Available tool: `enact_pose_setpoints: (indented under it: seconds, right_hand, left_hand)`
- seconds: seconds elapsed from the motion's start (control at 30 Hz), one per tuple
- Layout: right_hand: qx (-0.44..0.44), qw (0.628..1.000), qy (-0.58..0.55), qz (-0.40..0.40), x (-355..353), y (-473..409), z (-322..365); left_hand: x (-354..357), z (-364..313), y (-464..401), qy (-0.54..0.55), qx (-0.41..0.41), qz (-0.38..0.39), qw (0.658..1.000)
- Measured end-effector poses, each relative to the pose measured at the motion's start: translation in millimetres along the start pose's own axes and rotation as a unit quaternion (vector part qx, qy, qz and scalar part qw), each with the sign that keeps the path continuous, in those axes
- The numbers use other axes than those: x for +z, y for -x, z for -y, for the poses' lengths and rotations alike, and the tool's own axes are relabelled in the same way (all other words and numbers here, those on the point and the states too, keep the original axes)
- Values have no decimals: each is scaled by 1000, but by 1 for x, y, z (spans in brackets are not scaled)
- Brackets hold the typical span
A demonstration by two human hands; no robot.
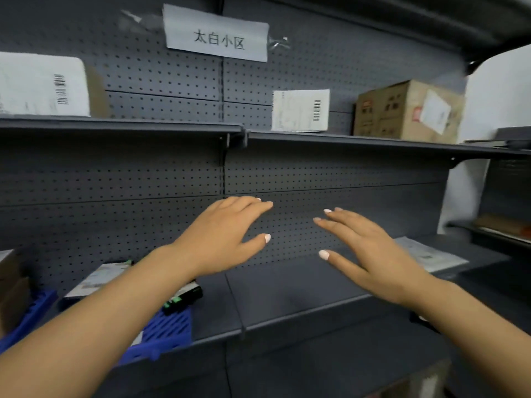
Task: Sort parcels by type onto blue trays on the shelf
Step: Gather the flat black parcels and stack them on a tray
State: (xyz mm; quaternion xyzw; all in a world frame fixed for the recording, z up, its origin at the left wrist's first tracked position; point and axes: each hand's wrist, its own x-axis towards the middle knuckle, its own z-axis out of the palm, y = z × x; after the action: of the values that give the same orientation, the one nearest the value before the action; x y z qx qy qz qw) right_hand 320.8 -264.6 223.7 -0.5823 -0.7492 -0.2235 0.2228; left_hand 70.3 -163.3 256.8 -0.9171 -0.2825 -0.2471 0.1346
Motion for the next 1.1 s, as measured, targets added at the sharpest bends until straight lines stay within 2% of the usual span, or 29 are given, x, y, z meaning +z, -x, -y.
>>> enact_pose_setpoints:
  seconds: [0.27,0.5,0.7,1.1]
  right_hand:
    - [58,995,77,12,-96,87,-67]
    - [107,988,108,4,-135,138,-98]
    - [161,977,140,24,-140,150,-136]
    - [239,948,208,10,-144,124,-213]
  left_hand:
    - [3,-108,-46,30,42,1,999]
    - [24,-165,-86,48,90,5,995]
    - [50,-193,-138,67,140,7,988]
    - [98,-207,-263,121,222,-22,967]
